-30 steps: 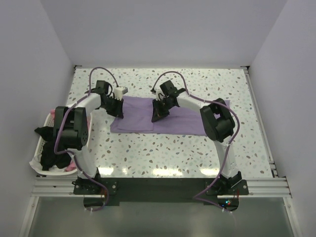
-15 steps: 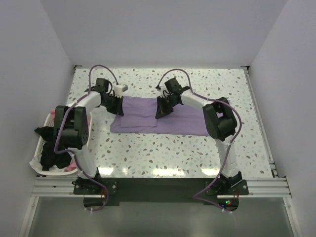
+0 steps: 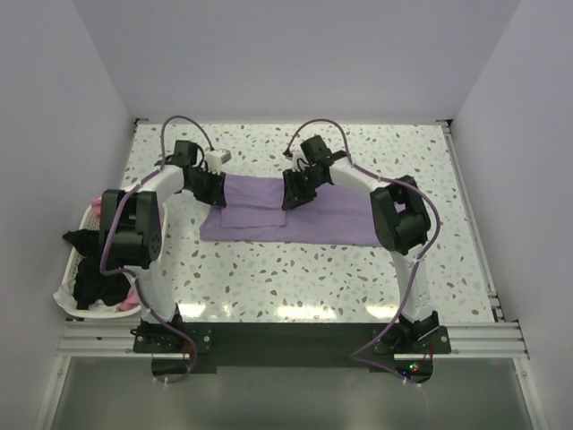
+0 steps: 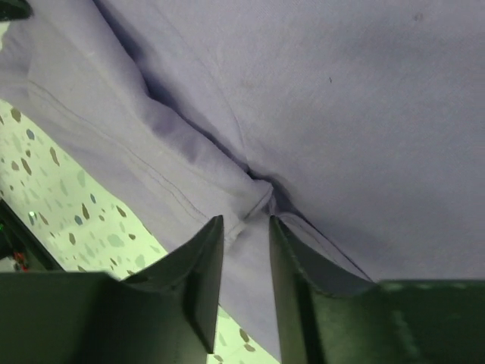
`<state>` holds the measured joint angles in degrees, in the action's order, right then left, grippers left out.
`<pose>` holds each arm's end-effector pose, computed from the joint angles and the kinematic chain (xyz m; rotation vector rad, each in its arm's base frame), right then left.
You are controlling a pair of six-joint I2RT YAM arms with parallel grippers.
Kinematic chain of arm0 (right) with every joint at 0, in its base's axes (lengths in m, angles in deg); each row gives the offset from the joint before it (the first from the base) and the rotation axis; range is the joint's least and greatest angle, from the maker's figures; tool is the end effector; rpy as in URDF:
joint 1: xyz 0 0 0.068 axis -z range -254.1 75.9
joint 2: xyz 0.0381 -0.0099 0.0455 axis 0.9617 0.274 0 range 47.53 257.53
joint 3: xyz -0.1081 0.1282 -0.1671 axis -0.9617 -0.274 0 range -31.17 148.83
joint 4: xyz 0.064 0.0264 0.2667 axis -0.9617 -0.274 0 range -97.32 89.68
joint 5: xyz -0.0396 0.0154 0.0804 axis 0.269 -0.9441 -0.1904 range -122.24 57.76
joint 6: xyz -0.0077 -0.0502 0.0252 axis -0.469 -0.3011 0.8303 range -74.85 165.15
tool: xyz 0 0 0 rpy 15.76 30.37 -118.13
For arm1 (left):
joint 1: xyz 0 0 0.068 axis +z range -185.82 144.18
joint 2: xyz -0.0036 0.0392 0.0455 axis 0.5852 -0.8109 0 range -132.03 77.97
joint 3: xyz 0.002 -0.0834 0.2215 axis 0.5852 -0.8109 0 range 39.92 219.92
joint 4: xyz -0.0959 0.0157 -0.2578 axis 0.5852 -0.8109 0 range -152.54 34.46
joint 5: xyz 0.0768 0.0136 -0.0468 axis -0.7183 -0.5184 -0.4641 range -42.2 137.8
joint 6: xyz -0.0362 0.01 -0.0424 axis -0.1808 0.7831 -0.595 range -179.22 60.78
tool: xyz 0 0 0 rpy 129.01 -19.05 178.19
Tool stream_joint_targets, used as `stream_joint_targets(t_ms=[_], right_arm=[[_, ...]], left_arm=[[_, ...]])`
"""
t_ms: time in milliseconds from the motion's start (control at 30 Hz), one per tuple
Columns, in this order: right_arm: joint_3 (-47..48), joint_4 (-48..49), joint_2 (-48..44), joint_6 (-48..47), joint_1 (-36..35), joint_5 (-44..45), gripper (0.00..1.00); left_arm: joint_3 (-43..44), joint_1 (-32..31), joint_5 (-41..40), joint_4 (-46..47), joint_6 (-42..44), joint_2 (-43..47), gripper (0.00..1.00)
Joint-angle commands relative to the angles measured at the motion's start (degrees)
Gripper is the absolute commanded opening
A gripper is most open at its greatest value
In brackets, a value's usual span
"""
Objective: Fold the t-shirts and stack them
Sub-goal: Fold the tshirt
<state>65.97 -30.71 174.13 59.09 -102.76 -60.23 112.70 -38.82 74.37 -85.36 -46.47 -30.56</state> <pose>0.3996 0.2397 0.1254 -0.5240 2.6458 0.8882 0.3818 -0.0378 0.1254 0.4927 2.5817 -0.5691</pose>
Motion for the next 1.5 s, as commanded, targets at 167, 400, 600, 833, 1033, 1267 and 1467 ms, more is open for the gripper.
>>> stream_joint_targets(t_ms=[167,400,600,833,1033,1267,1467], right_arm=[[8.5,-18.4,-6.9,-16.5,6.4,-5.4,0.49],[8.9,-35.3,-10.2,-37.5,13.7,6.7,0.52],[6.6,-40.8,-9.0,-44.0,20.8,12.9,0.54],[6.2,-42.0,-10.1,-47.7,25.1,15.4,0.59],[3.2,-43.7,-14.1,-54.2,25.9,17.4,0.61],[-6.9,-41.8,-18.0,-59.9,25.1,19.5,0.58],[-15.4,-33.9,-17.6,-59.3,19.8,22.7,0.5]], left_arm=[[-3.5,-2.3,-1.3,2.3,4.6,13.5,0.38],[-9.0,-9.0,-7.8,-1.4,7.3,16.7,0.43],[-9.2,-15.2,-18.4,-0.5,3.2,13.4,0.39],[-2.0,-15.1,-26.4,-0.7,4.2,0.3,0.28],[26.6,-10.0,-25.8,-8.6,8.9,-21.0,0.27],[54.5,-8.8,-17.2,-5.8,6.9,-23.2,0.5],[31.8,-8.8,-12.9,8.5,3.5,-6.7,0.58]])
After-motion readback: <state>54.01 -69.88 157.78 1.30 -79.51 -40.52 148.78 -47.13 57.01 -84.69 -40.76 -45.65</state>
